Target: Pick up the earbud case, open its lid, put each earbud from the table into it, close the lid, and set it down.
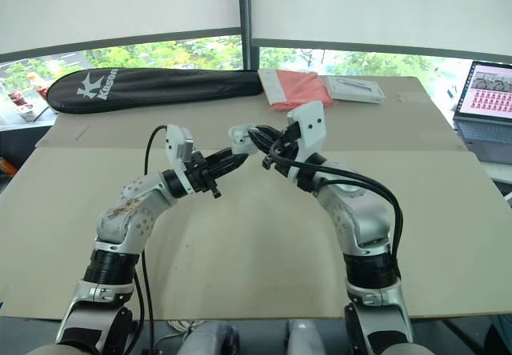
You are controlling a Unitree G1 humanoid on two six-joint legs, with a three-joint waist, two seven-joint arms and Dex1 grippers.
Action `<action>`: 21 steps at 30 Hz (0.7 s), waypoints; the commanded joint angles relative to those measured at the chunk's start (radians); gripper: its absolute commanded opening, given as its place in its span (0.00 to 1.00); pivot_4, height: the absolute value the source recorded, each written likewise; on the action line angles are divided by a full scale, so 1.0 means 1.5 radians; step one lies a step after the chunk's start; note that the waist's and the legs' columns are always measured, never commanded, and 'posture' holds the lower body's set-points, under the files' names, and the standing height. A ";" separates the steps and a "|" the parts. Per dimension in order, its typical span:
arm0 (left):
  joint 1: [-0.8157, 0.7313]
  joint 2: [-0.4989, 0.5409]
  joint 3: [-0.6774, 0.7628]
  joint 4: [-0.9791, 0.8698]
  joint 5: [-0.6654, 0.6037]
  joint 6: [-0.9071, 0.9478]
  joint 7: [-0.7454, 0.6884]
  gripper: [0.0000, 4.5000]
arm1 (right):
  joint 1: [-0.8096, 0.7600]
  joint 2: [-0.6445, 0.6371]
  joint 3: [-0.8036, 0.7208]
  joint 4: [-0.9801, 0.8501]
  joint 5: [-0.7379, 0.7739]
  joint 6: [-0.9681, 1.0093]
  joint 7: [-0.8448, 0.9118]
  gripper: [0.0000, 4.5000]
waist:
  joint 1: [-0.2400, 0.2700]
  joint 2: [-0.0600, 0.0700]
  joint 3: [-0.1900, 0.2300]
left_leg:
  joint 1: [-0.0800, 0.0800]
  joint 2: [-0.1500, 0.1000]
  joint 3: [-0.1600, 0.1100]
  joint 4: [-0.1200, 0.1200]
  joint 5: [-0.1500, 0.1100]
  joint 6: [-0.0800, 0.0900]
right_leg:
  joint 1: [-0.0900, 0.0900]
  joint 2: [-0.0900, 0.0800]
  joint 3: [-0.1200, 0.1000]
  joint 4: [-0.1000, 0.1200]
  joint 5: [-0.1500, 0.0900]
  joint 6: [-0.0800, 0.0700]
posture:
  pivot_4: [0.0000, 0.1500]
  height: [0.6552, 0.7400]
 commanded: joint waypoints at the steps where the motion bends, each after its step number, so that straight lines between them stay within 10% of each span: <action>1: -0.011 -0.005 0.002 -0.017 0.000 -0.023 -0.004 0.11 | 0.006 -0.015 0.012 -0.027 -0.007 -0.016 0.009 0.07 | 0.000 0.000 0.000 | 0.000 0.000 0.000 0.000 0.000 0.000 | 0.000 0.000 0.000 0.000 0.000 0.000 | 1.00 1.00; 4: -0.010 -0.008 0.001 -0.017 0.002 -0.025 -0.003 0.11 | 0.006 -0.013 0.009 -0.024 0.003 -0.012 0.005 0.07 | 0.000 0.000 0.000 | 0.000 0.000 0.000 0.000 0.000 0.000 | 0.000 0.000 0.000 0.000 0.000 0.000 | 1.00 1.00; 11: -0.004 -0.012 0.001 -0.019 0.005 -0.032 0.001 0.11 | 0.001 -0.015 0.001 -0.022 0.019 -0.007 0.009 0.68 | 0.000 0.000 0.000 | 0.000 0.000 0.000 0.000 0.000 0.000 | 0.000 0.000 0.000 0.000 0.000 0.000 | 1.00 1.00; 21: 0.012 -0.003 0.006 -0.030 0.010 -0.033 0.002 0.11 | 0.040 -0.069 -0.156 -0.090 0.256 0.136 0.025 0.68 | 0.004 0.000 0.000 | 0.000 0.000 0.000 0.000 0.000 0.001 | 0.000 0.000 0.000 0.000 0.000 0.000 | 1.00 1.00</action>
